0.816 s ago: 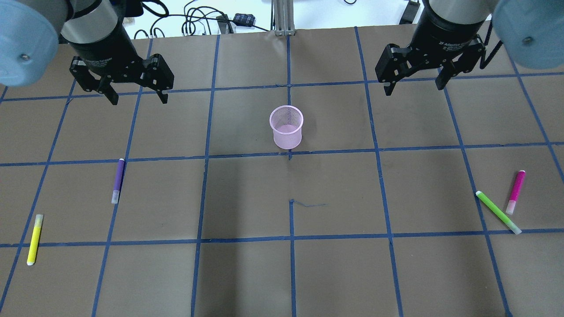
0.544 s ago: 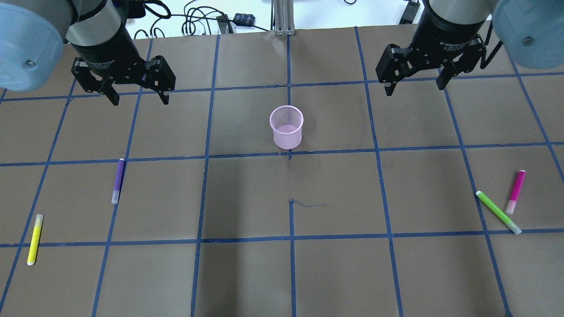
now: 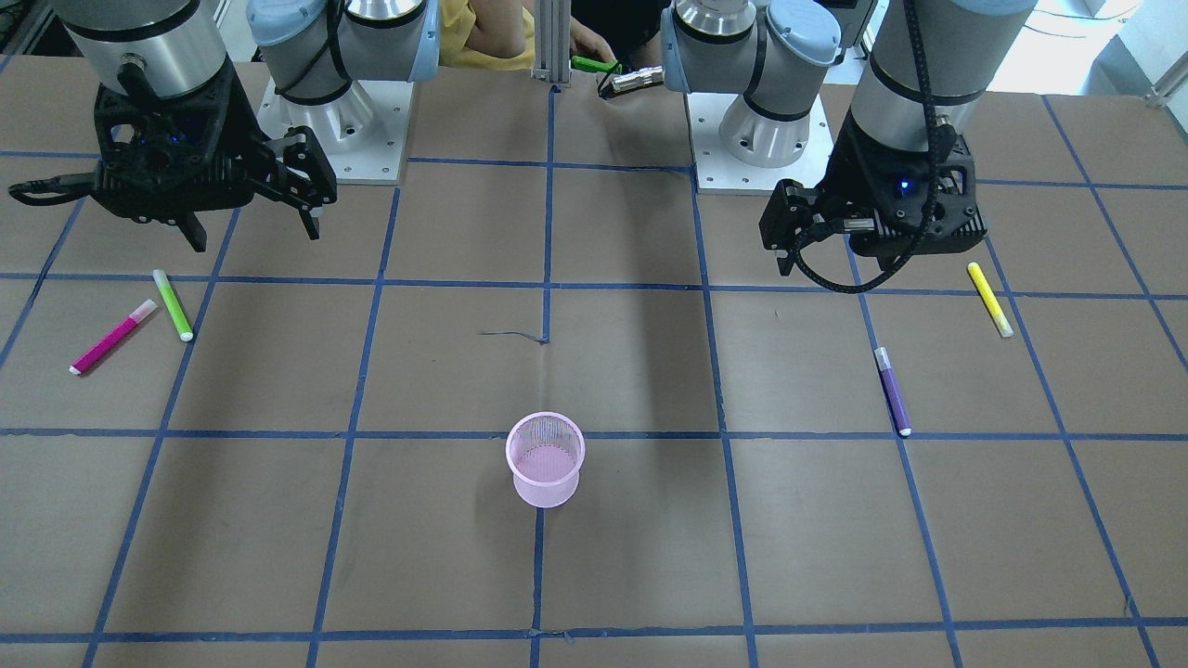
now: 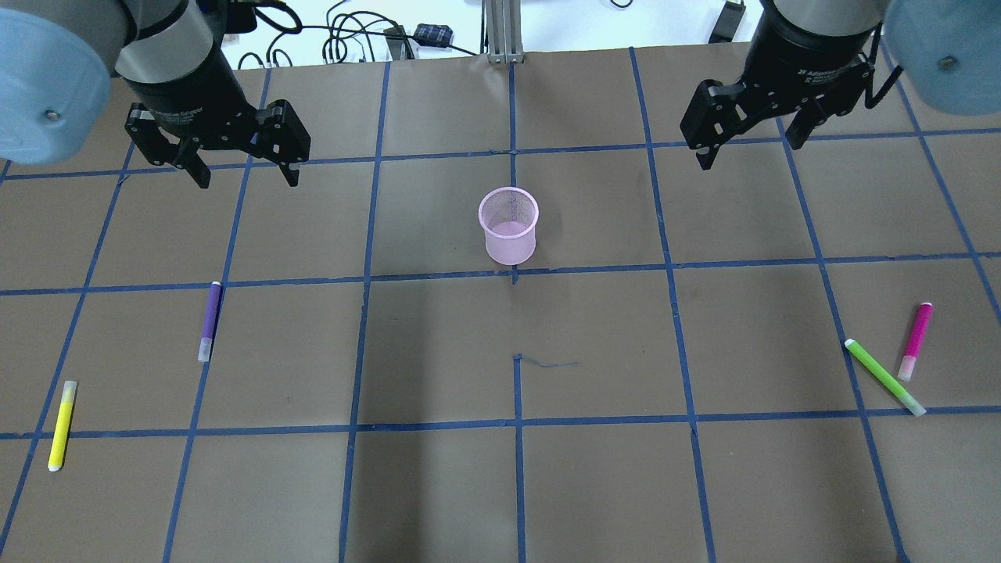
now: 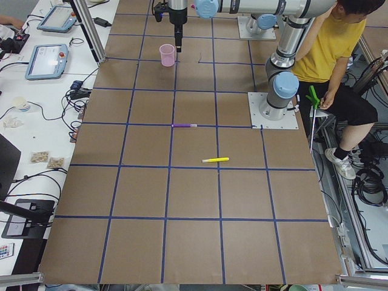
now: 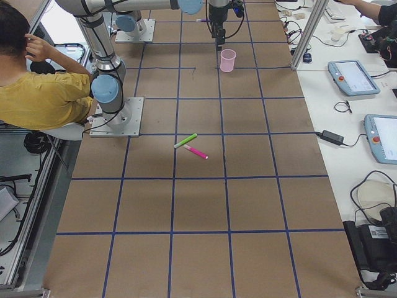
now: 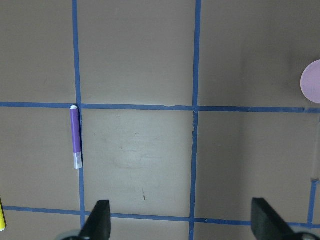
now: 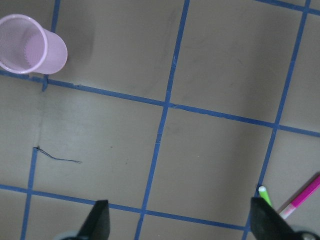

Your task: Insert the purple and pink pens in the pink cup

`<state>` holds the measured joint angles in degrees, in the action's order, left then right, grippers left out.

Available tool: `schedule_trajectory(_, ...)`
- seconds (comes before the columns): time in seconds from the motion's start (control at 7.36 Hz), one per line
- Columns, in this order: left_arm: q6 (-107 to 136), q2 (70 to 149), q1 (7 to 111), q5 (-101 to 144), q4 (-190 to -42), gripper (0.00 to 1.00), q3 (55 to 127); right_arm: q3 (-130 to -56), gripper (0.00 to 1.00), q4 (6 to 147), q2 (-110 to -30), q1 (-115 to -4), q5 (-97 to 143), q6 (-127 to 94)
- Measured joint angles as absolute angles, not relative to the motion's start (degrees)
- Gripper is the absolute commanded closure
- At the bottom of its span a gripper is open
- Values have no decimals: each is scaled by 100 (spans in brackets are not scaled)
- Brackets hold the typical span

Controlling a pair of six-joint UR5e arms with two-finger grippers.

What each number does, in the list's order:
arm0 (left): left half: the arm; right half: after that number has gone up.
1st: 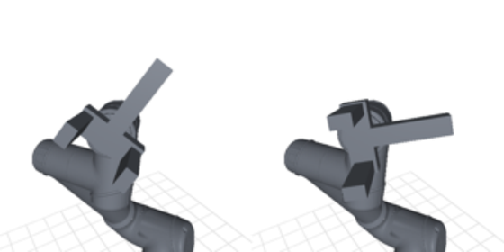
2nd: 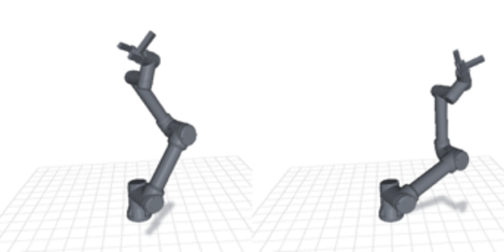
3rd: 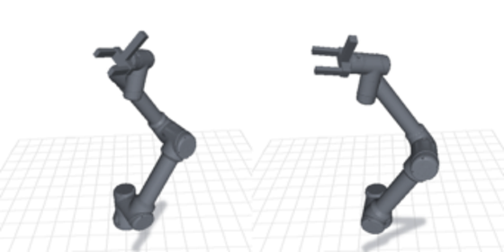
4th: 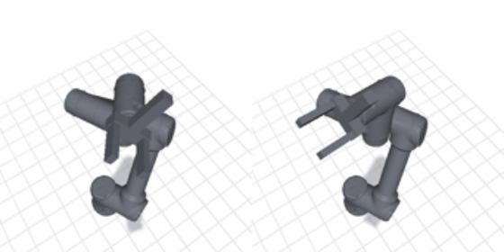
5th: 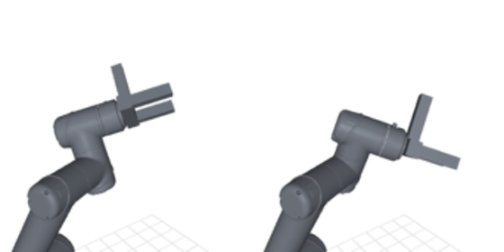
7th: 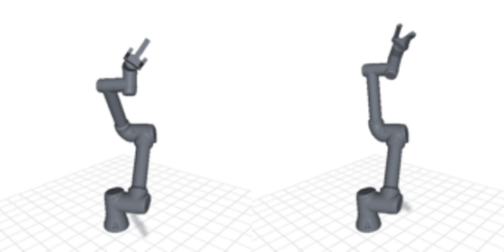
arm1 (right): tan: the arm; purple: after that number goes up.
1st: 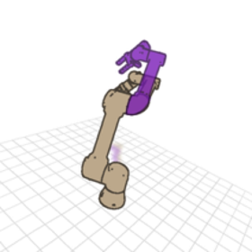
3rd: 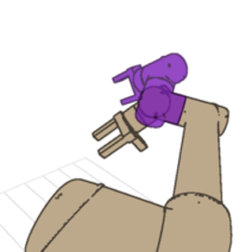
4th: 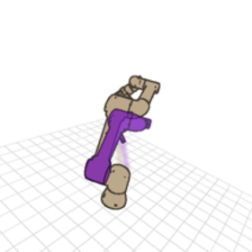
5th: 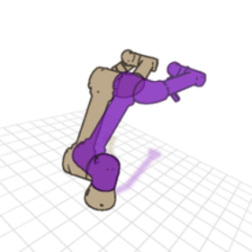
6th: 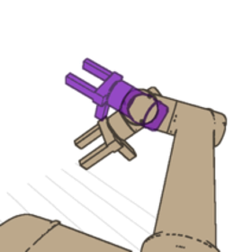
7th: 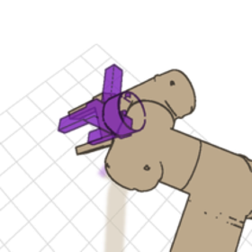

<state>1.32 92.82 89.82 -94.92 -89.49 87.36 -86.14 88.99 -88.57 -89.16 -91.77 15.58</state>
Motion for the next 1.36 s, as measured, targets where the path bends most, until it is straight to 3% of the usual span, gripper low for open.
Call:
schedule_trajectory(0.54,134,9250,8952,-9496,-8964,0,8733,-9123,0,9053,-8837,-6563,-9131,6771)
schedule_trajectory(1.09,135,9236,8933,-9483,-8965,0,8736,-10543,1,11154,-8405,-5011,-8604,13278)
schedule_trajectory(1.36,126,9243,8925,-9481,-8965,0,8732,-11069,11,11897,-8057,-4805,-8287,15644)
